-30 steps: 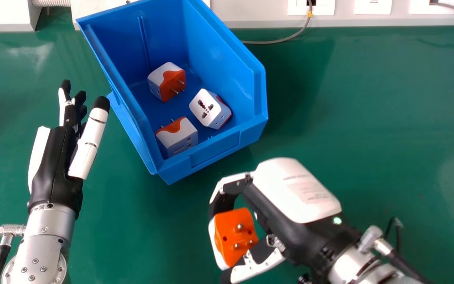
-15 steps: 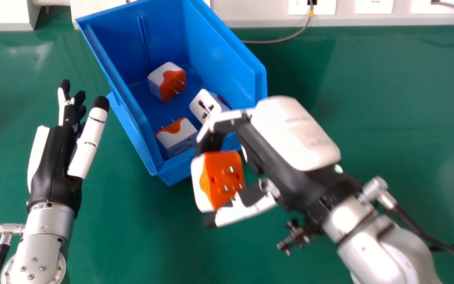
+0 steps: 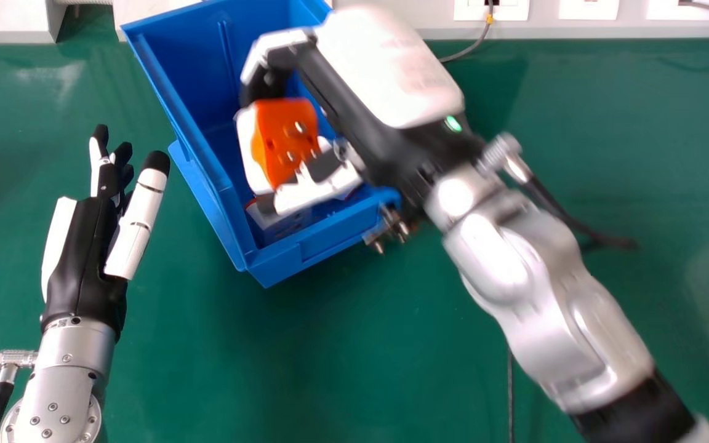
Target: Pick all objects and put in blue box
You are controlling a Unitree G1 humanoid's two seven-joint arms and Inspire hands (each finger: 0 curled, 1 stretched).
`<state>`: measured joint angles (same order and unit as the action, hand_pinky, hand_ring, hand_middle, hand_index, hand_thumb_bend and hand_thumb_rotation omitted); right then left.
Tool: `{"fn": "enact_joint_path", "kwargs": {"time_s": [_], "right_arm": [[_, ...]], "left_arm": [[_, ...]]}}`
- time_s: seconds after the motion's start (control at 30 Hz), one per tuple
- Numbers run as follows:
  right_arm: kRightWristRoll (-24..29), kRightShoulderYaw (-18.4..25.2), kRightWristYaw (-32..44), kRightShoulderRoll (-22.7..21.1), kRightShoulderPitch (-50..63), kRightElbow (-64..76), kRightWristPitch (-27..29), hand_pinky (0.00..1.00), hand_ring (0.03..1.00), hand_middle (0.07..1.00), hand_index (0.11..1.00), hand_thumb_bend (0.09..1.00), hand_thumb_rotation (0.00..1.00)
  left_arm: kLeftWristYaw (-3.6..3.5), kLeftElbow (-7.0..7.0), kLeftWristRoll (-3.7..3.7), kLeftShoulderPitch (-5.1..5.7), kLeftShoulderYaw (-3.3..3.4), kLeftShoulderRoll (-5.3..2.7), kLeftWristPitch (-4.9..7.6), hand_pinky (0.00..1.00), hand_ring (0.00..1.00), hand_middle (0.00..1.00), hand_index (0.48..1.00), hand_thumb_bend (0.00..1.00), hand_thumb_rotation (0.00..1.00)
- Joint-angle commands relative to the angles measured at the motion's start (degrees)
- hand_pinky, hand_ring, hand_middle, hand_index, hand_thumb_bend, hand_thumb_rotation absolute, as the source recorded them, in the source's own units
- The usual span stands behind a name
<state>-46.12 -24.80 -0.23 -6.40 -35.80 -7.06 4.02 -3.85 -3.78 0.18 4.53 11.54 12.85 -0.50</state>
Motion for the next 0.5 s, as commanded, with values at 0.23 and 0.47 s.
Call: {"fn": "enact_joint_path", "kwargs": {"time_s": [0.23,0.47], "right_arm": [[-1.8,-3.1,-7.9,7.3,-24.3,-34.0,-0.6,0.05,0.1,0.187,0.47,0.492,0.14],[-1.3,-6.3,-7.4,12.3,-32.7,-52.0,-2.9,0.1,0.155,0.252,0.471,0.493,0.14]], "left_arm": [[0.22,-2.4,0.5,1.23,-0.23,0.2,1.4,0.98,1.0,1.0,1.0,0.5,0.89],[0.35,-3.58,0.58,2.45,-0.19,0.15,1.27,0.97,1.0,1.0,1.0,0.5,0.89]]}}
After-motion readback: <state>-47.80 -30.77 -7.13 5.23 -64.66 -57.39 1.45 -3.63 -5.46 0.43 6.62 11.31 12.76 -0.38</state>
